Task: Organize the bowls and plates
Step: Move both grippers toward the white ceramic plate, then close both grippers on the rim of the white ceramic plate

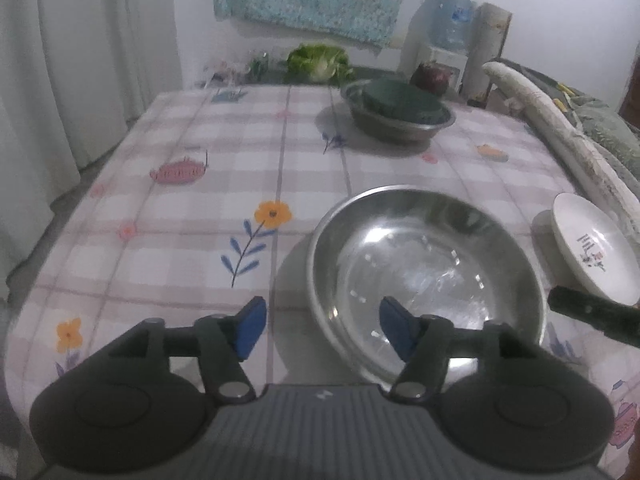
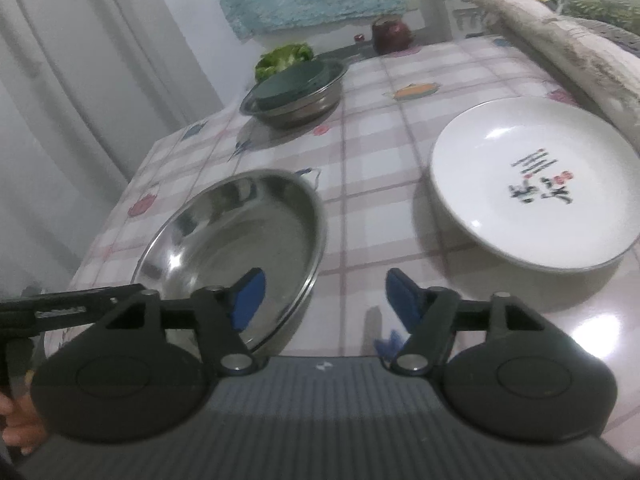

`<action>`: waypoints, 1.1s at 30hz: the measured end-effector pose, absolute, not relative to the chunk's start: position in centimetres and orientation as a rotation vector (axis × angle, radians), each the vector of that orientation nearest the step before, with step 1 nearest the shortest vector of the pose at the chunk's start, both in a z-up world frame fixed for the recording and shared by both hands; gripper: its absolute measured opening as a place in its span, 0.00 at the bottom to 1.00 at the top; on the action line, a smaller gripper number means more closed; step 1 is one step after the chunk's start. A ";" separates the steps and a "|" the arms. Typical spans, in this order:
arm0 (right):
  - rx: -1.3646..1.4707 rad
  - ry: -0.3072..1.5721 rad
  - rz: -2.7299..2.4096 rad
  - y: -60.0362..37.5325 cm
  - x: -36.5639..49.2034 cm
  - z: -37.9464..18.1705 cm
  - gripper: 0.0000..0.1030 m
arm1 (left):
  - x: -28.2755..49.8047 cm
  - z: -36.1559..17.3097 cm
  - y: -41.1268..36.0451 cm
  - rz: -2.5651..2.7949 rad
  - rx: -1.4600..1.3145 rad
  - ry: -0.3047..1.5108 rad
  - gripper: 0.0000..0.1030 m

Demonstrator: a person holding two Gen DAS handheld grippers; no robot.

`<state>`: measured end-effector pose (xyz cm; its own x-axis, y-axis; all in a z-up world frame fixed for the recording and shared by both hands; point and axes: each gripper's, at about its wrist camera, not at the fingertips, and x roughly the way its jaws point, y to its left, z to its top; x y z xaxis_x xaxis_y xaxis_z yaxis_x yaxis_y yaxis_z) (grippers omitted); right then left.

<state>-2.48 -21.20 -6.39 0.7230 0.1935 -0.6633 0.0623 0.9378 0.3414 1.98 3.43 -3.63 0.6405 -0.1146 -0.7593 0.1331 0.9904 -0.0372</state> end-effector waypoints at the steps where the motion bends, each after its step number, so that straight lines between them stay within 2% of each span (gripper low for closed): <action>1: 0.359 0.753 0.066 -21.6 -2.7 -6.2 0.70 | 1.9 -3.2 3.0 -0.147 0.036 0.852 0.66; 6: 0.382 0.705 0.019 -24.1 -3.8 -5.5 0.71 | 1.8 -1.4 0.0 -0.205 0.106 0.804 0.77; 19: 0.414 0.607 -0.159 -33.4 -6.6 -4.9 0.71 | 3.0 -0.4 -11.4 -0.479 0.133 0.788 0.79; 29: 0.432 0.574 -0.236 -39.7 -6.0 -5.6 0.69 | 5.3 -2.6 -18.8 -0.556 0.157 0.796 0.78; 31: 0.433 0.584 -0.234 -40.4 -5.3 -6.1 0.64 | 5.8 -3.3 -19.7 -0.550 0.157 0.806 0.76; 33: 0.430 0.598 -0.228 -41.0 -4.3 -6.7 0.59 | 6.4 -4.1 -20.5 -0.538 0.163 0.826 0.67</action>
<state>-4.30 -40.99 -6.65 0.8048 -0.0839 -0.5875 0.3290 0.8870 0.3240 6.44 -20.47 -4.06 0.5534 -0.3910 -0.7355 0.5151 0.8545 -0.0667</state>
